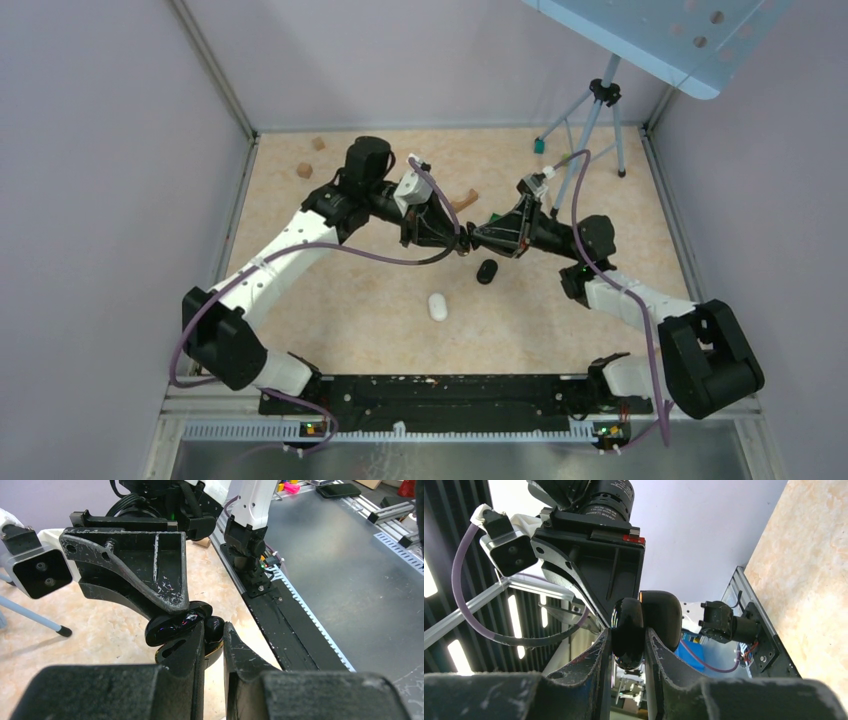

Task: Insert the wireless bluetooth earbuds into the charging case
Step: Insert the right earbud into the right side groove of the charging case.

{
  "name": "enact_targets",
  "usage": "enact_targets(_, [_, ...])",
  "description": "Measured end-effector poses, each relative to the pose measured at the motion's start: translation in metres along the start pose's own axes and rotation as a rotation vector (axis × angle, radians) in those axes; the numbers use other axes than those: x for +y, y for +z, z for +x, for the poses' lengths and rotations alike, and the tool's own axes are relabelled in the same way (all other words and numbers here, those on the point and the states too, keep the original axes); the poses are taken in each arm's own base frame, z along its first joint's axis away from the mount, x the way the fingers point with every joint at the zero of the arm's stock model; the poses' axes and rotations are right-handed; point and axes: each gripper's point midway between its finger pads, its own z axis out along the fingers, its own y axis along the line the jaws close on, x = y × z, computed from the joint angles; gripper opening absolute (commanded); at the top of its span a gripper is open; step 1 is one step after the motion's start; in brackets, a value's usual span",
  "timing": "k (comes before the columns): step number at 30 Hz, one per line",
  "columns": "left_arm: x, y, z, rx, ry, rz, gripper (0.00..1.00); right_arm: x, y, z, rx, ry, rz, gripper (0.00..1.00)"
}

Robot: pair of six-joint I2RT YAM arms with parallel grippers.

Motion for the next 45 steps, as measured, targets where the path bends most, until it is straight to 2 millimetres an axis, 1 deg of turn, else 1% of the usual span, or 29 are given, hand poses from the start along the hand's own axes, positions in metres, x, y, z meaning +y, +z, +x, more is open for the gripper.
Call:
enact_targets(8, [0.0011,0.0008,0.0030,0.018,-0.043,0.015,0.00,-0.0029,0.0010,-0.0006,0.006,-0.009,0.019,0.00])
enact_targets(27, [-0.0016,-0.0025,0.0106,0.070,-0.044,-0.009,0.00,-0.0051,0.0004,0.0018,0.019,-0.026,0.034,0.00])
enact_targets(30, [-0.0020,-0.0024,0.0102,0.069,-0.049,-0.008,0.07,-0.0049,0.0003,0.0022,0.021,-0.026,0.034,0.00])
enact_targets(32, [-0.0023,-0.0024,0.0099,0.068,-0.054,-0.007,0.16,-0.0043,0.0002,0.0026,0.022,-0.028,0.033,0.00])
enact_targets(34, [-0.0024,-0.0023,0.0093,0.067,-0.059,-0.007,0.21,-0.0040,0.0001,0.0029,0.023,-0.028,0.032,0.00])
enact_targets(36, [-0.0021,-0.0025,0.0078,0.067,-0.064,-0.010,0.22,-0.0037,0.0001,0.0028,0.022,-0.029,0.031,0.00])
enact_targets(37, [-0.0019,-0.0026,0.0073,0.067,-0.067,-0.011,0.19,-0.0037,0.0001,0.0026,0.021,-0.029,0.031,0.00])
enact_targets(39, [-0.0016,-0.0025,0.0067,0.067,-0.074,-0.013,0.18,-0.0030,0.0001,0.0026,0.020,-0.031,0.030,0.00])
enact_targets(45, [-0.0008,-0.0016,0.0031,0.058,-0.090,-0.014,0.20,-0.0013,0.0004,0.0016,0.013,-0.037,0.024,0.00])
